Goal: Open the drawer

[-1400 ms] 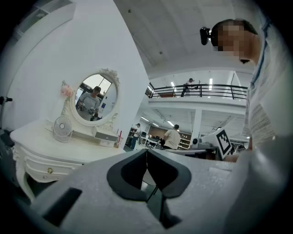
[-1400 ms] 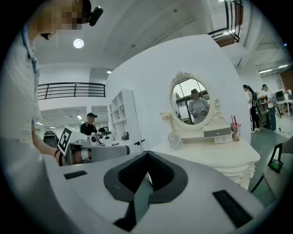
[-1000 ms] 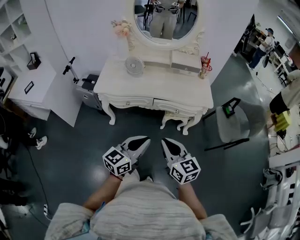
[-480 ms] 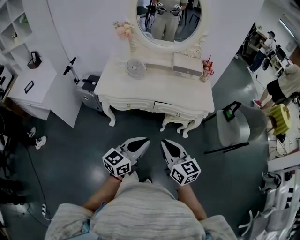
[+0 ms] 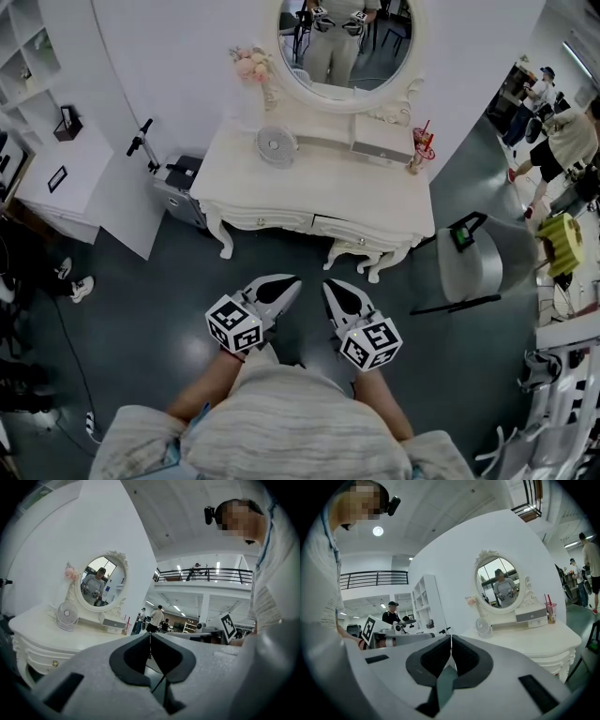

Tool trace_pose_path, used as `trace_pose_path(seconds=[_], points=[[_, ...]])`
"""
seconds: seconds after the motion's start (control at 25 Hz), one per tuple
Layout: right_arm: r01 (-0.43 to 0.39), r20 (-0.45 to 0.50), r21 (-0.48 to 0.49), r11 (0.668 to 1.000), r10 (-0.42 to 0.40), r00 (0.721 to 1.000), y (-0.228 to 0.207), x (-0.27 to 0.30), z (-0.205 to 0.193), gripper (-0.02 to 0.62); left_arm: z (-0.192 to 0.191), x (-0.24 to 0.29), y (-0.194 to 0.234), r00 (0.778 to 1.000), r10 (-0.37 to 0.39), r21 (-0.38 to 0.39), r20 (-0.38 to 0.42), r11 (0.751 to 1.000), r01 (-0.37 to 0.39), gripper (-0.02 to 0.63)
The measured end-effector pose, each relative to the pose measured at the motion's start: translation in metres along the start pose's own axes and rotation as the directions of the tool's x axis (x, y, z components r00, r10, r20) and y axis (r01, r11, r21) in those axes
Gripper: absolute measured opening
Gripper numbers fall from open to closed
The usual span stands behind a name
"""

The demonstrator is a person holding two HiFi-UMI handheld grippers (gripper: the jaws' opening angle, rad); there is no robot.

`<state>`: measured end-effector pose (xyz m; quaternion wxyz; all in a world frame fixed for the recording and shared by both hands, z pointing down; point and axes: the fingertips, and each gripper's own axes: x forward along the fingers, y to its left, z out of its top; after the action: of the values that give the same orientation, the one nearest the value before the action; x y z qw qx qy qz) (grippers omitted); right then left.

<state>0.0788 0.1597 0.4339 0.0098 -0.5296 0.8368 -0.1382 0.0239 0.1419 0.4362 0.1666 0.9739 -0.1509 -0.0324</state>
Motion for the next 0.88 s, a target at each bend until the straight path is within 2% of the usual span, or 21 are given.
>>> trace_pose_path(seconds=[0.52,0.88], points=[[-0.005,-0.021,-0.016,1.0,0.005,1.0,-0.013,0.075,0.014,0.011,0.025,0.01,0.069,1.0,-0.01,-0.007,-0.017,1.0,0.01,0.012],[0.008,-0.027,-0.01,1.0,-0.008,1.0,-0.02,0.128,0.02,0.011,0.037,0.007,0.125,1.0,0.009,-0.018,-0.024,1.0,-0.01,0.012]])
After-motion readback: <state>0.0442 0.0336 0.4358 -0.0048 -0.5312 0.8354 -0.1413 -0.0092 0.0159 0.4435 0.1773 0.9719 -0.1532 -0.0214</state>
